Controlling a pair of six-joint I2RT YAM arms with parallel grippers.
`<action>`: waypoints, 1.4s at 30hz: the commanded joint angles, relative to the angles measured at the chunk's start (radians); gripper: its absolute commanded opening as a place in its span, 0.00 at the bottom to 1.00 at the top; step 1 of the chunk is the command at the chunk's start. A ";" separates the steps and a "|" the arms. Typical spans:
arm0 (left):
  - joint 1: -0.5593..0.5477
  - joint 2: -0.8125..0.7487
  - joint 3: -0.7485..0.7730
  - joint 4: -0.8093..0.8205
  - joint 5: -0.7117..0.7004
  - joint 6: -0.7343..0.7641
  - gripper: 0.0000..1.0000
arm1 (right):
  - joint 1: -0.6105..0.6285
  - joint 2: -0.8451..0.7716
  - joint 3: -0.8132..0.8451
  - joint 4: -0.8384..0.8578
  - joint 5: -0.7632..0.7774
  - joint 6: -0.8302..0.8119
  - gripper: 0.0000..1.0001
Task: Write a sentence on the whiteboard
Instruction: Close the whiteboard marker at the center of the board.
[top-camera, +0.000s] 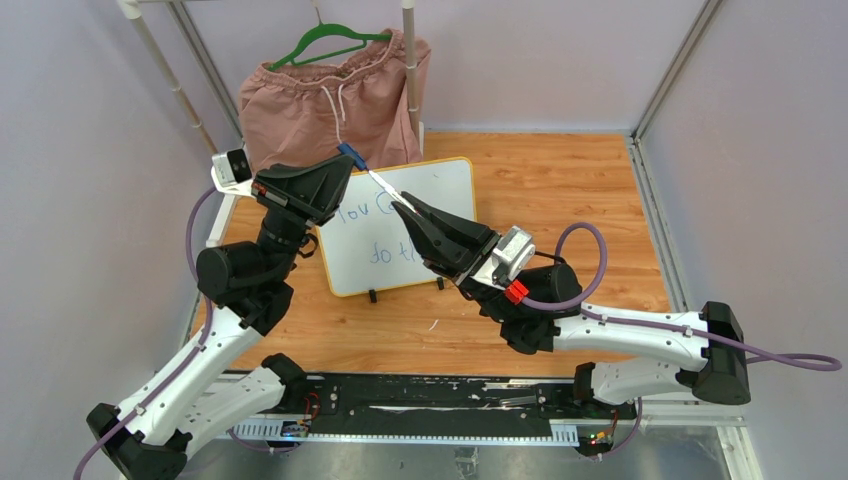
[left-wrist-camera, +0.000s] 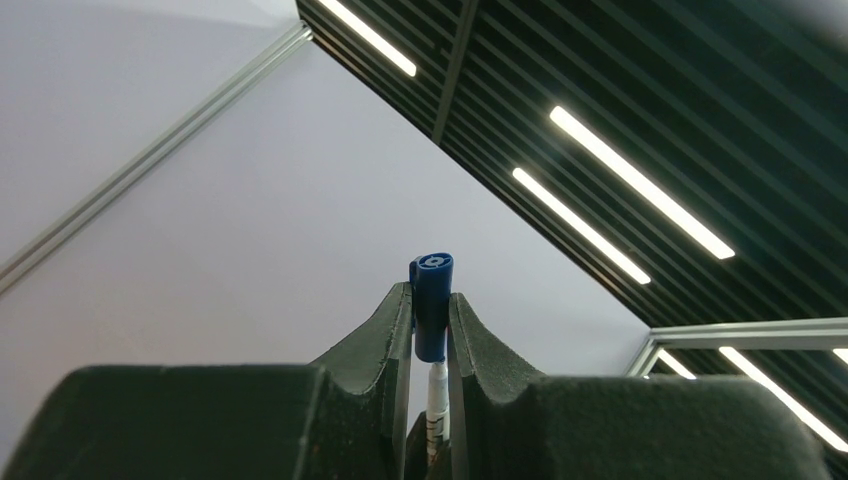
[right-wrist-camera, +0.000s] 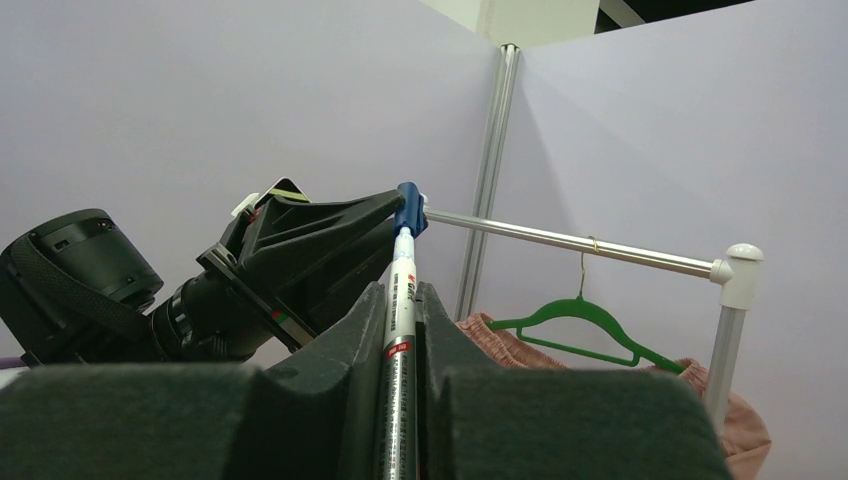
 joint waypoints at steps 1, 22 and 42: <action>0.008 -0.010 0.033 0.000 0.017 0.023 0.00 | 0.016 -0.001 0.028 0.021 0.014 0.017 0.00; 0.008 -0.008 0.045 -0.005 0.020 0.034 0.00 | 0.016 -0.016 0.011 0.025 0.026 0.014 0.00; 0.008 0.004 0.023 0.023 0.062 0.010 0.00 | 0.016 0.005 0.030 0.036 0.019 0.011 0.00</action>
